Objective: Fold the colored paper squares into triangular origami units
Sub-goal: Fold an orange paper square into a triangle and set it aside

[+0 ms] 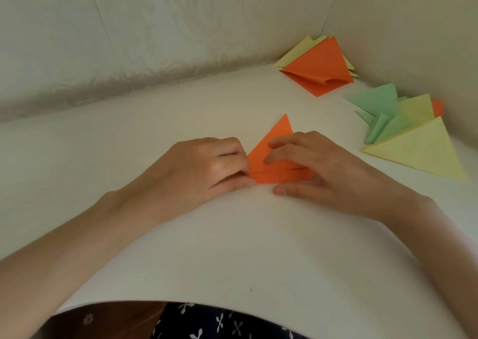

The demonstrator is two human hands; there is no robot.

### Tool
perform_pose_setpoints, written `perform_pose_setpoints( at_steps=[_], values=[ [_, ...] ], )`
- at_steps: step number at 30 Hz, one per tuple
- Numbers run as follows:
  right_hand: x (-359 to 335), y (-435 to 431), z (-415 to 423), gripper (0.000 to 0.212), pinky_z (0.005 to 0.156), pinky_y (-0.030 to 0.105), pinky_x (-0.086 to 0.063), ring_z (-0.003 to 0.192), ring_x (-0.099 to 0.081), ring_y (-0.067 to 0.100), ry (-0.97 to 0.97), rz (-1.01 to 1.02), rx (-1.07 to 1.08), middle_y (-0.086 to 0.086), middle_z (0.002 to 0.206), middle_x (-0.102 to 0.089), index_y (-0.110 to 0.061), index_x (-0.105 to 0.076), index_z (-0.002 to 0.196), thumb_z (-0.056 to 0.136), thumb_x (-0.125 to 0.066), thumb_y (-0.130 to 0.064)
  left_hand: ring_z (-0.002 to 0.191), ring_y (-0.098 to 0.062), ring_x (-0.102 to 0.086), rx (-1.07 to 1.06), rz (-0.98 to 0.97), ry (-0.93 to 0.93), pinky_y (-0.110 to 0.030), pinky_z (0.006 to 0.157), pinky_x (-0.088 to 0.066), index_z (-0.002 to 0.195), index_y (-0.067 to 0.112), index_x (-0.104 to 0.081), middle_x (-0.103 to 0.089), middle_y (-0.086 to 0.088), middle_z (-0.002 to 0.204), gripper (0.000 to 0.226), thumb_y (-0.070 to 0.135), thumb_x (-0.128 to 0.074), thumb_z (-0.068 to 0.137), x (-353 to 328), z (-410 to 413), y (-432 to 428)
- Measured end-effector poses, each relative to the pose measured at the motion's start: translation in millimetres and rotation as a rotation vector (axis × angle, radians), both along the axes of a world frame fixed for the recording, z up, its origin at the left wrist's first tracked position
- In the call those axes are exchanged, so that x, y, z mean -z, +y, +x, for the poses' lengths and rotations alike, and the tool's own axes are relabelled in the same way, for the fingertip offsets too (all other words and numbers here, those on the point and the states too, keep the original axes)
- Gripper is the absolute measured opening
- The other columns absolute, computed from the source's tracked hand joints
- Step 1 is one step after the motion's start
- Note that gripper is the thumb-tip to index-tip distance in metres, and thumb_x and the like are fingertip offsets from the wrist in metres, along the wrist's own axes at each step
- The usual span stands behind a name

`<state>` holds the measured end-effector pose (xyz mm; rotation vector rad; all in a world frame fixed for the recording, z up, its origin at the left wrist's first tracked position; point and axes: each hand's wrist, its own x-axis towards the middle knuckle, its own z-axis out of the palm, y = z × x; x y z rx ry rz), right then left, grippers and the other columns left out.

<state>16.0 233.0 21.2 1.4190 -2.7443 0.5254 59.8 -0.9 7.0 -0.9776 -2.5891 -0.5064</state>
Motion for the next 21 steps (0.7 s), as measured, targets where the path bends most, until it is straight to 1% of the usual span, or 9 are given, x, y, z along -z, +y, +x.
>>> perform_pose_setpoints(
  at_steps=[3,5,7,9,11,16,19,21],
  values=[
    [2.1,-2.6,0.5,0.036,0.095,0.023,-0.032,0.109,-0.047,0.01,0.047,-0.042,-0.006,0.006,0.12,-0.059,-0.02,-0.065,0.105,0.087,-0.049,-0.047,0.077,-0.022,-0.066,-0.02,-0.008,0.029,-0.036,0.059,-0.054,0.088,0.012,-0.067,-0.064,0.0,0.092,0.037,0.036,-0.04,0.095,0.4,1.0,1.5],
    [2.9,-3.6,1.5,0.033,0.093,0.031,-0.036,0.109,-0.051,0.012,0.087,-0.08,-0.009,0.006,0.114,-0.064,-0.016,-0.068,0.097,0.089,-0.049,-0.042,0.078,-0.022,-0.067,-0.011,0.018,0.02,-0.037,0.06,-0.055,0.087,0.011,-0.066,-0.064,-0.001,0.091,0.037,0.036,-0.041,0.095,1.9,1.0,1.7],
    [2.9,-2.9,2.2,0.031,0.094,0.042,-0.039,0.11,-0.052,0.01,0.095,-0.101,0.015,0.004,0.112,-0.066,-0.017,-0.069,0.094,0.089,-0.048,-0.04,0.085,-0.02,-0.068,0.009,0.08,-0.044,-0.036,0.066,-0.055,0.088,0.012,-0.065,-0.062,0.002,0.093,0.039,0.045,-0.045,0.091,4.3,0.7,-0.3],
    [3.4,-1.8,2.9,0.031,0.096,0.05,-0.038,0.111,-0.052,0.008,0.099,-0.104,0.031,0.002,0.113,-0.066,-0.019,-0.069,0.094,0.089,-0.047,-0.04,0.093,-0.015,-0.066,0.001,0.167,-0.128,-0.036,0.072,-0.055,0.089,0.015,-0.063,-0.061,0.006,0.096,0.04,0.052,-0.051,0.085,7.0,0.1,-2.7],
    [5.2,-1.2,2.6,0.031,0.097,0.053,-0.037,0.111,-0.052,0.007,0.106,-0.103,0.032,0.001,0.114,-0.066,-0.02,-0.069,0.093,0.09,-0.046,-0.04,0.095,-0.013,-0.065,-0.018,0.215,-0.165,-0.036,0.075,-0.053,0.087,0.016,-0.061,-0.061,0.007,0.096,0.036,0.051,-0.053,0.083,9.4,-0.8,-3.3],
    [7.7,-3.3,3.1,0.032,0.1,0.055,-0.037,0.11,-0.054,0.005,0.108,-0.136,0.059,0.001,0.11,-0.068,-0.017,-0.069,0.087,0.089,-0.047,-0.04,0.094,-0.012,-0.066,-0.019,0.207,-0.158,-0.034,0.074,-0.051,0.085,0.016,-0.061,-0.061,0.008,0.095,0.028,0.042,-0.05,0.088,9.5,-1.0,-3.1],
    [6.7,-3.0,4.1,0.033,0.102,0.053,-0.033,0.114,-0.051,0.003,0.061,-0.142,0.076,-0.001,0.111,-0.068,-0.018,-0.068,0.085,0.088,-0.046,-0.042,0.095,-0.012,-0.065,-0.031,0.202,-0.178,-0.032,0.075,-0.049,0.087,0.016,-0.061,-0.061,0.009,0.098,0.027,0.04,-0.048,0.089,8.8,-0.7,-3.6],
    [4.8,-1.9,4.5,0.034,0.104,0.05,-0.03,0.118,-0.047,0.002,0.011,-0.129,0.084,-0.002,0.115,-0.067,-0.019,-0.067,0.086,0.085,-0.048,-0.047,0.096,-0.011,-0.064,-0.04,0.213,-0.201,-0.031,0.077,-0.047,0.086,0.017,-0.061,-0.061,0.01,0.099,0.027,0.039,-0.047,0.089,8.4,-1.1,-3.4]
  ],
)
